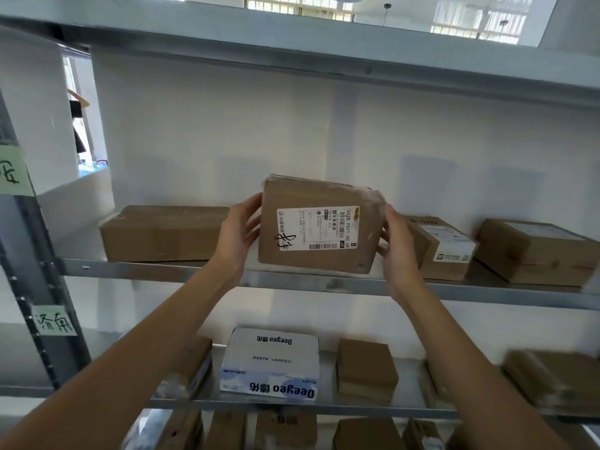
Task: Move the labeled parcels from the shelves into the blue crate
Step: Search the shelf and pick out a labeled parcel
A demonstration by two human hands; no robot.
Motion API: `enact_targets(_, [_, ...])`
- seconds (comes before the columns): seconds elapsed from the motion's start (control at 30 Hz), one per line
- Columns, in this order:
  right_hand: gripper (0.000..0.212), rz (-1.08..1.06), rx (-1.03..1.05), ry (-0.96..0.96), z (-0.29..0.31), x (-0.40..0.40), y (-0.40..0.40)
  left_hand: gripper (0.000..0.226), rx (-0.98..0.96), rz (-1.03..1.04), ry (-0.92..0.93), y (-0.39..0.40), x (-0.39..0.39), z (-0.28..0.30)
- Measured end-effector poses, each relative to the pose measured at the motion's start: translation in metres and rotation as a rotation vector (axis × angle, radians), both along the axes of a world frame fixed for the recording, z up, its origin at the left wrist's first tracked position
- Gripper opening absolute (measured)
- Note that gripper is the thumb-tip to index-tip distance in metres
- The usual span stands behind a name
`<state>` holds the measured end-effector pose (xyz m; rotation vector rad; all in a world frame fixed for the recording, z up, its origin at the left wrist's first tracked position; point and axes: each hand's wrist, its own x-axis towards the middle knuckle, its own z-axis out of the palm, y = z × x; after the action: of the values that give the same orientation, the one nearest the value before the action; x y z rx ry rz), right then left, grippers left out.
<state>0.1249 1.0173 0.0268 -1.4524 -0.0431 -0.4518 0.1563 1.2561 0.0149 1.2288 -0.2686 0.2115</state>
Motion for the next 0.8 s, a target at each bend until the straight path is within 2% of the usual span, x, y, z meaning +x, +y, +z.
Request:
enact_targets(0.07, [0.020, 0.001, -0.022, -0.014, 0.002, 0.003, -0.001, 0.043, 0.026, 0.013, 0.023, 0.002, 0.006, -0.003])
enact_targets(0.1, [0.019, 0.016, -0.032, -0.029, 0.001, 0.005, -0.003, 0.042, 0.037, 0.021, 0.037, 0.002, 0.007, -0.004])
enact_targets(0.17, [0.028, 0.035, -0.067, -0.055, 0.001, 0.007, -0.005, 0.042, 0.053, 0.028, 0.046, 0.001, 0.007, -0.005])
enact_targets(0.27, [0.060, 0.047, -0.111, -0.035, -0.002, 0.009, -0.007, 0.042, 0.056, 0.056, 0.049, -0.002, 0.010, -0.003])
enact_targets(0.33, [0.065, 0.045, -0.120, -0.044, -0.004, 0.010, -0.006, 0.040, 0.057, 0.069, 0.068, -0.003, 0.012, -0.001])
enact_targets(0.5, [0.035, -0.006, -0.088, -0.007, -0.011, 0.015, -0.007, 0.038, -0.002, 0.092, 0.110, -0.004, 0.015, -0.002])
enact_targets(0.57, [0.029, -0.052, -0.109, 0.002, -0.011, 0.019, -0.009, 0.043, 0.051, 0.067, 0.107, -0.004, 0.015, -0.005])
enact_targets(0.63, [0.025, -0.082, -0.121, 0.032, -0.011, 0.022, -0.010, 0.049, 0.126, 0.030, 0.137, -0.007, 0.016, -0.005])
enact_targets(0.8, [0.030, -0.043, -0.147, 0.114, -0.021, 0.034, -0.017, 0.036, 0.286, -0.015, 0.148, -0.017, 0.020, -0.003])
